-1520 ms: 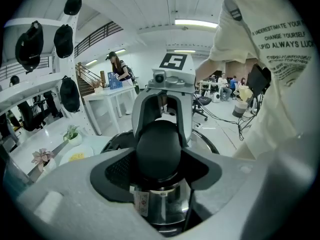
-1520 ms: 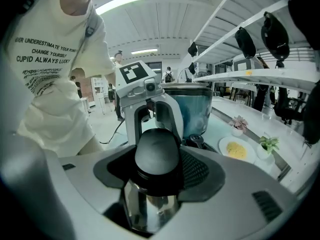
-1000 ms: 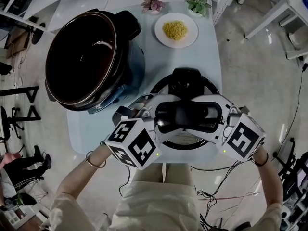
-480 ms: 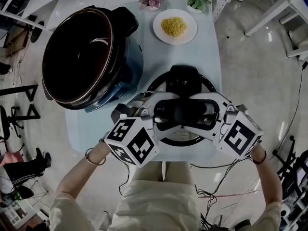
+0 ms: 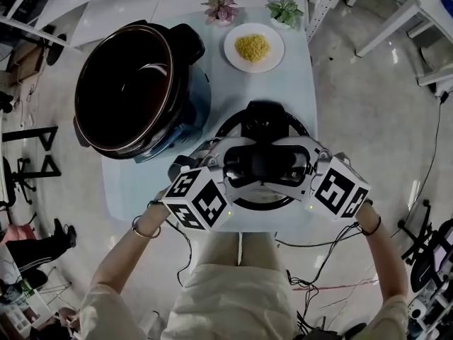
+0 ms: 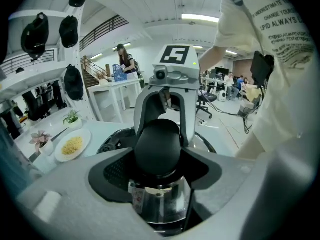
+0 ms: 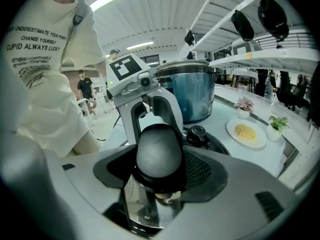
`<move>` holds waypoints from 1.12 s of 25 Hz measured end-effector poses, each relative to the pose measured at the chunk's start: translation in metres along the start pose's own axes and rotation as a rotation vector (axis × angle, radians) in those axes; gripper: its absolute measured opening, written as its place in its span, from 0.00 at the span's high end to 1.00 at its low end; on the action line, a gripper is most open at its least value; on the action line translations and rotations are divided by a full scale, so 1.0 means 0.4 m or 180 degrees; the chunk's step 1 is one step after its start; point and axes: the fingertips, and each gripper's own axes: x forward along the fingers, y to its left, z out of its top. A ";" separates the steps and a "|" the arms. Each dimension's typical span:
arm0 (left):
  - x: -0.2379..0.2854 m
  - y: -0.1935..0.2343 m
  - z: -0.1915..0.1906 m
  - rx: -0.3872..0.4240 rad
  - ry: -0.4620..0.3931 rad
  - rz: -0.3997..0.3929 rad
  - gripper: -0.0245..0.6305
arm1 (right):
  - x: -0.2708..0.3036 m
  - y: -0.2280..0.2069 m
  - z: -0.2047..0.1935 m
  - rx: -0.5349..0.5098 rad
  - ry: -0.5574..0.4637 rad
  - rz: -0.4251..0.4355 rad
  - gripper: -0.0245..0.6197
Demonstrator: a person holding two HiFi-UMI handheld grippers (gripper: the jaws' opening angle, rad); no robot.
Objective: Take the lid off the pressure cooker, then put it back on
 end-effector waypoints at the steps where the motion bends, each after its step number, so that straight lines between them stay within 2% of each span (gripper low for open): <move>1: -0.003 0.002 -0.002 -0.0077 -0.0010 0.0082 0.52 | -0.002 0.000 -0.001 0.0017 0.0020 -0.0052 0.53; 4: -0.011 0.005 -0.006 -0.0340 -0.0066 0.0345 0.52 | -0.011 -0.004 -0.002 0.0107 0.0016 -0.0220 0.53; 11: -0.050 0.002 -0.015 -0.1151 -0.0320 0.0837 0.52 | -0.037 -0.001 0.013 0.0340 -0.0188 -0.0663 0.53; 15: -0.082 0.002 -0.004 -0.1433 -0.0462 0.1116 0.52 | -0.060 -0.002 0.022 0.0513 -0.0381 -0.1008 0.53; 19: -0.108 -0.004 0.016 -0.1588 -0.0556 0.1378 0.52 | -0.086 0.009 0.029 0.0763 -0.0579 -0.1237 0.53; 22: -0.131 -0.009 0.035 -0.1649 -0.0617 0.1530 0.59 | -0.111 0.021 0.045 0.0855 -0.0688 -0.1358 0.60; 25: -0.156 -0.013 0.045 -0.1690 -0.0652 0.1681 0.73 | -0.131 0.030 0.055 0.0904 -0.0728 -0.1500 0.74; 28: -0.182 -0.015 0.053 -0.1742 -0.0700 0.1785 0.82 | -0.153 0.037 0.062 0.0969 -0.0771 -0.1629 0.87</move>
